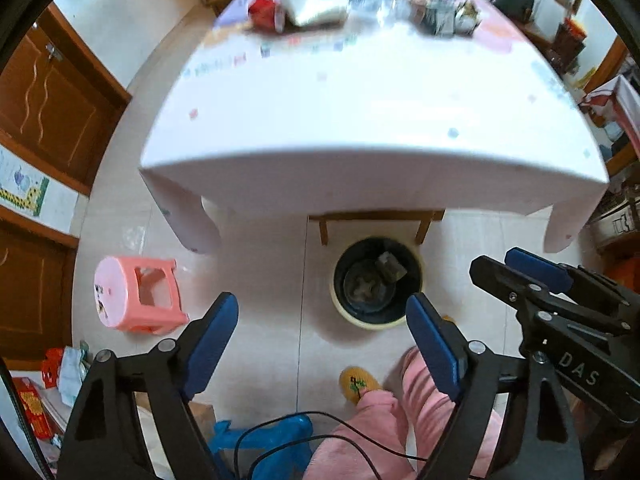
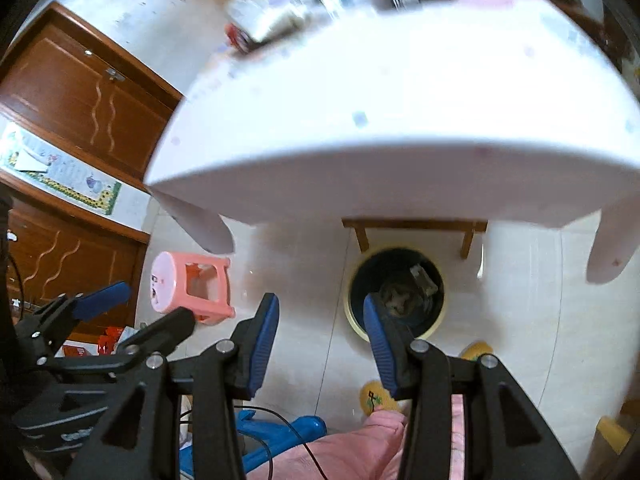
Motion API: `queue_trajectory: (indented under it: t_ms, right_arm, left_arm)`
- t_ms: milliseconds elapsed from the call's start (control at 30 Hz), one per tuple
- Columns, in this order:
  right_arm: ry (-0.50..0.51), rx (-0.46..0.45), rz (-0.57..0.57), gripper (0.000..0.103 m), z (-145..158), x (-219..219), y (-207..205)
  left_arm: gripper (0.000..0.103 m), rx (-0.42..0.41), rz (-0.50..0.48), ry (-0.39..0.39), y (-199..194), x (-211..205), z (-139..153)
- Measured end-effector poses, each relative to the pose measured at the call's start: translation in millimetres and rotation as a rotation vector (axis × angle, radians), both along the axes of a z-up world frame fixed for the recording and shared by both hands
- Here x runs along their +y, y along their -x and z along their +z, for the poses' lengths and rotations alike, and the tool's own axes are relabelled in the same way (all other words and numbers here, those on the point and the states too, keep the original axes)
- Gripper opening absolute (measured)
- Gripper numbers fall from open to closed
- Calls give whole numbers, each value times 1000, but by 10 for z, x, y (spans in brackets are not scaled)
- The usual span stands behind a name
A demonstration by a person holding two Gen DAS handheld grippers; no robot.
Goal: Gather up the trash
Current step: 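Raise both tools back over the table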
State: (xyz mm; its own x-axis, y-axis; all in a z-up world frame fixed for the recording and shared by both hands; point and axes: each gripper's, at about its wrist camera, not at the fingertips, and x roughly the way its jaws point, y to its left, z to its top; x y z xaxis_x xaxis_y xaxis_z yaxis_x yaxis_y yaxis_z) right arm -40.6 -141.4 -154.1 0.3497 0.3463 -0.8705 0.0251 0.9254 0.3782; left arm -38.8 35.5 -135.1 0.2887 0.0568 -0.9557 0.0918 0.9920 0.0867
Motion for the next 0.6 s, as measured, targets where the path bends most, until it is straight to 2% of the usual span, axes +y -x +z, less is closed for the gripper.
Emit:
queue_trajectory:
  t_ms: [200,300,600]
  right_arm:
    - [30,-105,-25,45,554,-91,-47]
    - [39,-140,-41,45,725,-164,-64]
    - [51,-216,-103,44,1140,-460,-315]
  left_arm:
    - [85,-125,-40,13,-54,-66,573]
    - [85,-177,-62,14,-121,-114,801]
    - [85,-247,-98,33,-565,-342,1191]
